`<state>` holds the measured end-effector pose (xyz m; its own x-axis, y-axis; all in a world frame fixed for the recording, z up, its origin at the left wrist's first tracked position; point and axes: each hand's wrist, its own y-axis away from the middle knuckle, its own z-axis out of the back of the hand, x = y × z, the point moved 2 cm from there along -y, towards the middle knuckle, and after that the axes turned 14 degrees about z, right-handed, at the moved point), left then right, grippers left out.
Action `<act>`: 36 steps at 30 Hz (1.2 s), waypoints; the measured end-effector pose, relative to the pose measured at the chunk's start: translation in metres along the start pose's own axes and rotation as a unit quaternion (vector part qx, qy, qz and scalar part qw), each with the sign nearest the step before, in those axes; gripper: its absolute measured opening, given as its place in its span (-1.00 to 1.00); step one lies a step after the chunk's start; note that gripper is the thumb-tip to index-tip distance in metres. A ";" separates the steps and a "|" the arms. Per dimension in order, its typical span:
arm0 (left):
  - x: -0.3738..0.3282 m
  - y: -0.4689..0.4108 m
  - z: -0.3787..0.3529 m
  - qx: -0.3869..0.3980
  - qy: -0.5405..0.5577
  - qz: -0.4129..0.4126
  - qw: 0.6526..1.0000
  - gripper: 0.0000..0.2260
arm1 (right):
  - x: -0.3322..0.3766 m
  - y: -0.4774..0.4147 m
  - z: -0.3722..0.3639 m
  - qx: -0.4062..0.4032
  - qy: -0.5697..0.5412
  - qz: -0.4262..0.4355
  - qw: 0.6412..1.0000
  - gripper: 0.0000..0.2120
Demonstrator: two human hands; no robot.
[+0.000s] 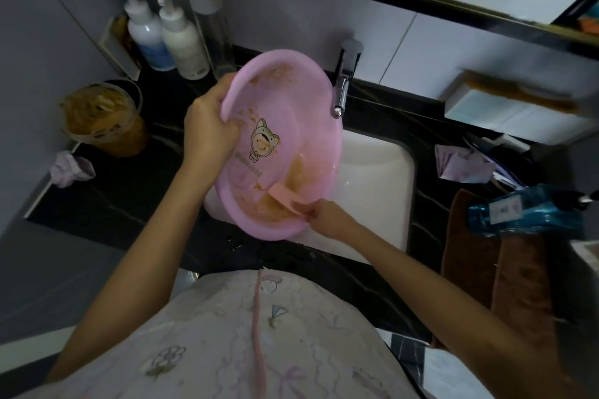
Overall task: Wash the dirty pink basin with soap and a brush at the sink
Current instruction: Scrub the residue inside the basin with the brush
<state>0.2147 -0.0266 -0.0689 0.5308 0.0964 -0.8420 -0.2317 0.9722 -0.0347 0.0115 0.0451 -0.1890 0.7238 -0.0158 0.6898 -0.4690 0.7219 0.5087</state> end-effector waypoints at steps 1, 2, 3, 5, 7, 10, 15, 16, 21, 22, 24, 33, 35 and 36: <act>0.000 0.000 -0.001 0.001 0.003 0.000 1.000 -0.38 | 0.011 0.004 -0.006 0.000 -0.045 0.009 0.999 -0.65; 0.000 0.000 -0.001 0.003 0.006 -0.001 1.000 -0.37 | 0.019 0.007 -0.011 0.000 -0.086 0.018 0.996 -0.66; 0.000 0.000 -0.002 0.004 0.008 -0.001 1.000 -0.37 | 0.025 0.010 -0.015 0.001 -0.117 0.025 0.993 -0.65; 0.001 -0.001 -0.002 0.003 0.011 0.002 1.000 -0.36 | 0.027 0.014 -0.017 0.005 -0.161 0.024 0.987 -0.64; 0.002 -0.001 -0.001 0.005 0.014 0.002 1.000 -0.37 | 0.021 0.013 -0.011 0.014 -0.176 0.005 0.984 -0.65; 0.004 -0.003 0.000 0.008 0.018 0.002 1.000 -0.35 | -0.008 -0.007 0.009 -0.015 -0.044 -0.027 0.999 -0.65; 0.005 -0.004 -0.002 0.011 0.015 0.006 1.000 -0.34 | -0.044 -0.041 0.064 -0.032 0.260 -0.022 0.965 -0.58; 0.005 -0.004 -0.001 0.014 0.017 0.004 1.000 -0.34 | -0.040 -0.044 0.078 -0.040 0.301 -0.013 0.953 -0.57; 0.009 -0.005 -0.001 0.014 0.010 -0.001 1.000 -0.38 | -0.031 -0.055 0.125 -0.125 0.413 0.010 0.902 -0.51; 0.010 -0.006 -0.001 0.014 0.009 0.001 1.000 -0.39 | -0.031 -0.053 0.125 -0.120 0.418 0.012 0.900 -0.56; 0.011 -0.007 -0.001 0.015 0.013 0.000 1.000 -0.37 | -0.038 -0.050 0.112 -0.084 0.405 0.003 0.911 -0.55; 0.013 -0.007 -0.003 0.002 0.023 0.008 1.000 -0.34 | -0.019 -0.005 -0.015 -0.021 0.010 0.022 0.999 -0.59; 0.014 -0.008 -0.002 0.005 0.026 0.008 1.000 -0.34 | -0.007 0.005 -0.015 -0.010 -0.088 0.003 0.996 -0.58; 0.014 -0.008 -0.002 0.008 0.026 0.007 1.000 -0.34 | -0.008 0.005 -0.012 -0.006 -0.104 -0.010 0.994 -0.59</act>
<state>0.2222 -0.0331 -0.0817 0.4842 0.0987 -0.8693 -0.2253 0.9742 -0.0149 0.0092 0.0575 -0.1977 0.6115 -0.1725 0.7722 -0.4486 0.7283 0.5180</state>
